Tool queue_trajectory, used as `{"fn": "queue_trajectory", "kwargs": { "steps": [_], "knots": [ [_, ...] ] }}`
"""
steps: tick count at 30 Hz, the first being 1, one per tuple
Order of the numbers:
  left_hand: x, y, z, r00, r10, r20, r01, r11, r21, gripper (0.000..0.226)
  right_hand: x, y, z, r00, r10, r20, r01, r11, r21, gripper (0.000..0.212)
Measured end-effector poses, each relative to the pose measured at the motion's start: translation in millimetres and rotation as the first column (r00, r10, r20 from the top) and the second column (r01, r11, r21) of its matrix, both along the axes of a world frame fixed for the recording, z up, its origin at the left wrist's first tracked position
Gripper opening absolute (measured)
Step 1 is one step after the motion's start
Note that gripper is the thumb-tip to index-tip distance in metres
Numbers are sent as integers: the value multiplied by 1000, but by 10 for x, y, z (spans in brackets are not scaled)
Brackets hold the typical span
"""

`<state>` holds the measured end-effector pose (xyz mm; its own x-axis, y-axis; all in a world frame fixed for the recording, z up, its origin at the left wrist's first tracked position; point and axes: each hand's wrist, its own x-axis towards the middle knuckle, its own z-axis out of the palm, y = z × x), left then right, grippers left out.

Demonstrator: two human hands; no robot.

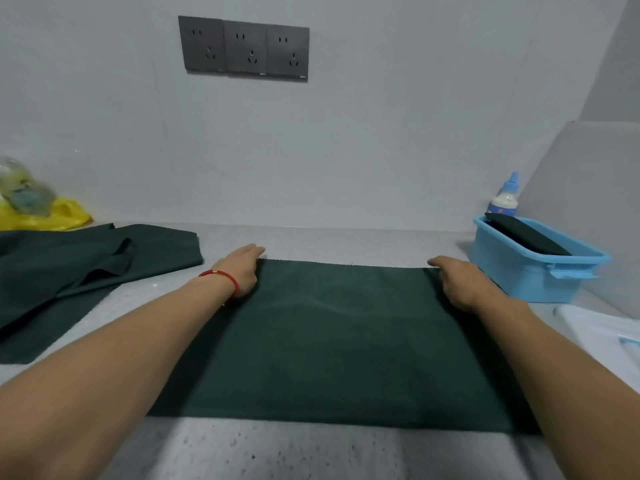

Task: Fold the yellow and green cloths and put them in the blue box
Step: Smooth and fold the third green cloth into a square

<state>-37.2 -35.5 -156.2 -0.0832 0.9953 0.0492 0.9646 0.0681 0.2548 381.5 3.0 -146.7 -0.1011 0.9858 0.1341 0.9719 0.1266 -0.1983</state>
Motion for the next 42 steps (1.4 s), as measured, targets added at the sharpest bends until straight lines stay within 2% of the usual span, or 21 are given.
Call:
{"fn": "queue_trajectory", "kwargs": {
  "steps": [4,7,10,12,15,24,31,34,42],
  "knots": [
    [-28,212,51,992,28,-124,-29,1000,-8,56,-59,284,-112,989,30,143,-24,999,-39,59],
    [-46,278,172,988,27,-154,-30,999,-19,55,-80,335,-103,983,68,172,-76,996,36,44],
    [-116,218,246,987,15,-160,1,995,95,31,-38,191,-17,983,87,163,-116,977,178,21],
    [-155,111,278,994,5,-112,18,980,198,22,7,30,67,984,101,144,-141,943,300,11],
    [-182,-187,319,999,-35,-10,37,943,332,17,105,-320,225,980,121,157,-178,890,420,10],
    [-119,-1480,143,972,-124,201,3,858,514,35,332,-1601,176,977,187,101,-212,884,416,5],
    [21,-2387,-114,987,-103,125,23,856,517,36,403,-2298,-261,979,202,-7,-182,897,402,18],
    [46,-2501,-162,984,-73,162,-19,864,502,34,386,-2377,-322,971,222,-84,-163,881,443,17],
    [73,-2563,-129,979,1,203,-103,865,492,28,423,-2419,-340,970,212,-116,-110,816,568,10]
  ]
}}
